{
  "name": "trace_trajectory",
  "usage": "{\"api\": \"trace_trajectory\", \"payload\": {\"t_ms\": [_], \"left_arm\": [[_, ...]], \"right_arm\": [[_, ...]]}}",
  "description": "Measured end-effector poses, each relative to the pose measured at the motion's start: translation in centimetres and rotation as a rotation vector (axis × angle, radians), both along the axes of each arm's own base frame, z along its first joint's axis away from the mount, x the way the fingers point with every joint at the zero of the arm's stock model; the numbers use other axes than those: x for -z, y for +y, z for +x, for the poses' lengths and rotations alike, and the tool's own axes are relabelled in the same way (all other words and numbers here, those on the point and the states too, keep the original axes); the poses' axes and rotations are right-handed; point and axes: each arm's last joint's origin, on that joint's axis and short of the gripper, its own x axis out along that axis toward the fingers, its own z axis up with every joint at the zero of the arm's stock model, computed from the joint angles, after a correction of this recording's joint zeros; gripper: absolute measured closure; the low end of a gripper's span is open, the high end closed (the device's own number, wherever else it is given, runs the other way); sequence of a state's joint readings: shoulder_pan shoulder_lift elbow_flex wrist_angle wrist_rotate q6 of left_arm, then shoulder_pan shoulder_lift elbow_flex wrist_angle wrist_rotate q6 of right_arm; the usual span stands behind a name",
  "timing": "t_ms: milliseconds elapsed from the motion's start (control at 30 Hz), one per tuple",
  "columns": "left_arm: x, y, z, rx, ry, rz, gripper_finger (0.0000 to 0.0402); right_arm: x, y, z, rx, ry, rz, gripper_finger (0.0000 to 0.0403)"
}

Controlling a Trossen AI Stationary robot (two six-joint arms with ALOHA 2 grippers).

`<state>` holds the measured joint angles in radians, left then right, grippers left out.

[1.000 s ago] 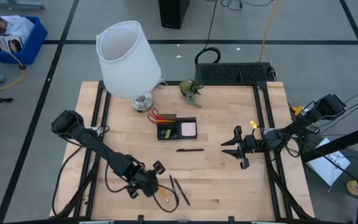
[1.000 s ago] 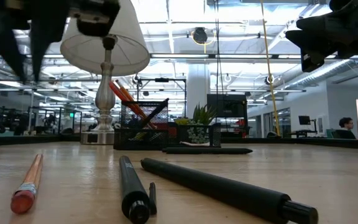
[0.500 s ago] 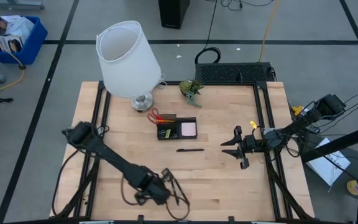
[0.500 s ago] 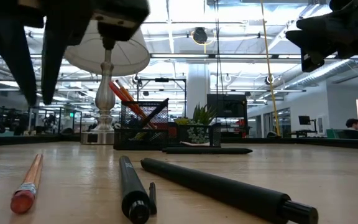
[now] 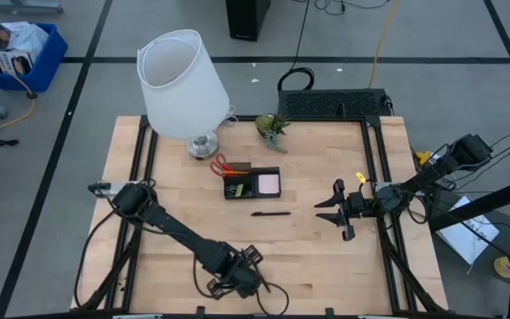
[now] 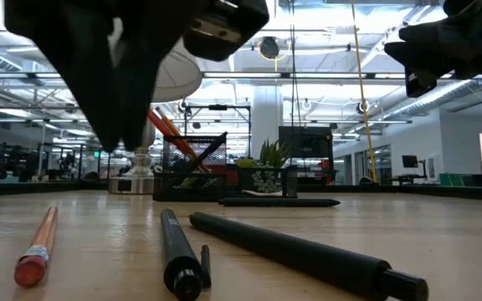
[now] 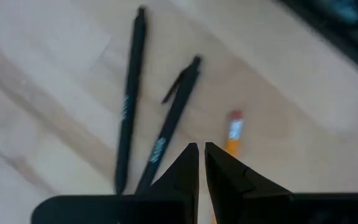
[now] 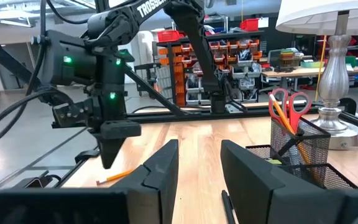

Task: Pick and place office supplies into organizer
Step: Put the pencil into the black desk organizer

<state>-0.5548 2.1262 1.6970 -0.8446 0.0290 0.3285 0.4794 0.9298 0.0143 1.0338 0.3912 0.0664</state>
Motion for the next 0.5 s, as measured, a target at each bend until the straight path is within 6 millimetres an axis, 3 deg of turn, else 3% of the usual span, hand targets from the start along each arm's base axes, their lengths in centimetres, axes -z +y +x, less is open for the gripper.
{"api": "trace_trajectory", "payload": {"t_ms": [200, 367, 500], "left_arm": [[0.06, -0.96, -0.83, 0.045, 0.011, 0.017, 0.0369], [0.02, -0.52, -0.45, 0.024, -0.050, 0.098, 0.0369], [-0.09, -0.49, -0.03, -0.111, -0.079, 0.068, 0.0369]], "right_arm": [[0.03, 0.01, 0.00, 0.000, 0.003, -0.002, 0.0286], [0.05, 0.00, 0.00, 0.000, 0.005, -0.002, 0.0286], [0.07, 0.01, 0.00, 0.000, 0.006, -0.003, 0.0286]]}}
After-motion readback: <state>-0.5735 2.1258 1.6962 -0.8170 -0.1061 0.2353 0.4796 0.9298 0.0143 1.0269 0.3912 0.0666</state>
